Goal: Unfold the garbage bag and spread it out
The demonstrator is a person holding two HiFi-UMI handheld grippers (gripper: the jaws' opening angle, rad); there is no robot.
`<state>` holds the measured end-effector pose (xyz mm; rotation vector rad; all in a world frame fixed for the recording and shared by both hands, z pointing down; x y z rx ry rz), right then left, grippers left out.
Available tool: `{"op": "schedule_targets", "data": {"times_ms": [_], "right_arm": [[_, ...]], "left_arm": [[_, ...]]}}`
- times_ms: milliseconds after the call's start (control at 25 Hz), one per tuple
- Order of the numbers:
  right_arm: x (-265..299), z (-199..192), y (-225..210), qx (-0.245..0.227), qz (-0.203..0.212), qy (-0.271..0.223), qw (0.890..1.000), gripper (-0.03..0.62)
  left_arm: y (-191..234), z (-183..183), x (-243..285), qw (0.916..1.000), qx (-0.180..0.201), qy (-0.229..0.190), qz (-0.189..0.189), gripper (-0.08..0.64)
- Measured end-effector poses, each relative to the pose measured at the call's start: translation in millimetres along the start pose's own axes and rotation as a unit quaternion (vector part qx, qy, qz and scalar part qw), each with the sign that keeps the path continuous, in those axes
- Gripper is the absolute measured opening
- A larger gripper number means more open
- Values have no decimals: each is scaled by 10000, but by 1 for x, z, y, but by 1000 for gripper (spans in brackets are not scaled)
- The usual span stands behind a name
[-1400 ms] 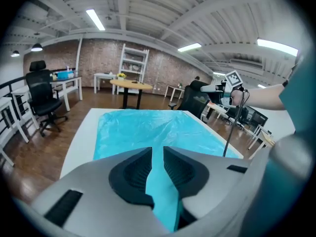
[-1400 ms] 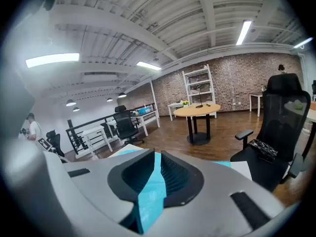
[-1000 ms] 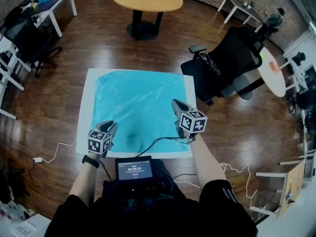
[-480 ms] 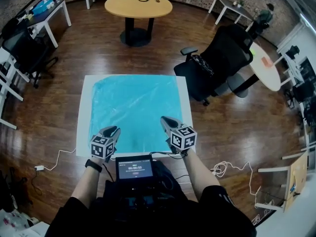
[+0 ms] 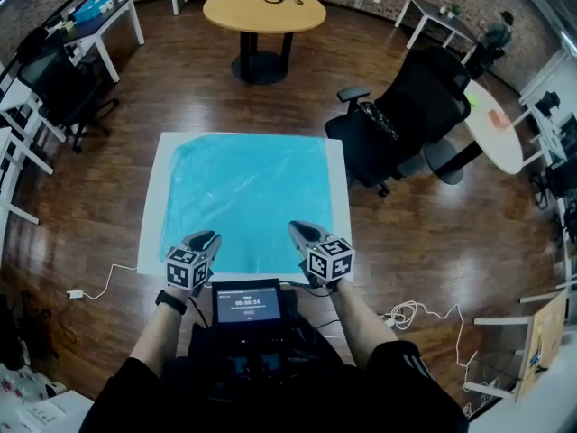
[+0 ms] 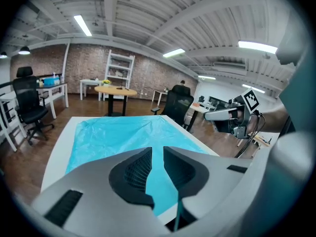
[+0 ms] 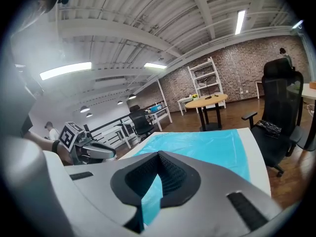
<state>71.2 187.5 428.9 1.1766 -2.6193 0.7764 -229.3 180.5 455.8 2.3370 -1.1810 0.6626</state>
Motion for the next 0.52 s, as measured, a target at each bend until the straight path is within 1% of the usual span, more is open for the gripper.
{"op": "schedule_targets", "data": {"times_ms": [280,520], "right_arm": [[-13,1,-2,-28,104,-54,9999,17],[-21,-5,-1,-68,129,-37,9999,17]], "left_arm": [[-14,-2,-8,9999,-20,-41,129,80],[-24,-4,-9,9999,31,-56,139,80]]}}
Point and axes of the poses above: the fingertips, and each gripper's own axes: x forward along the fingers, y to its left, z out of its top, the point moved 8 cm from there along -x, backward along the fingers, and after that the axes turned 8 degrees about z, right-handed, at the moved point
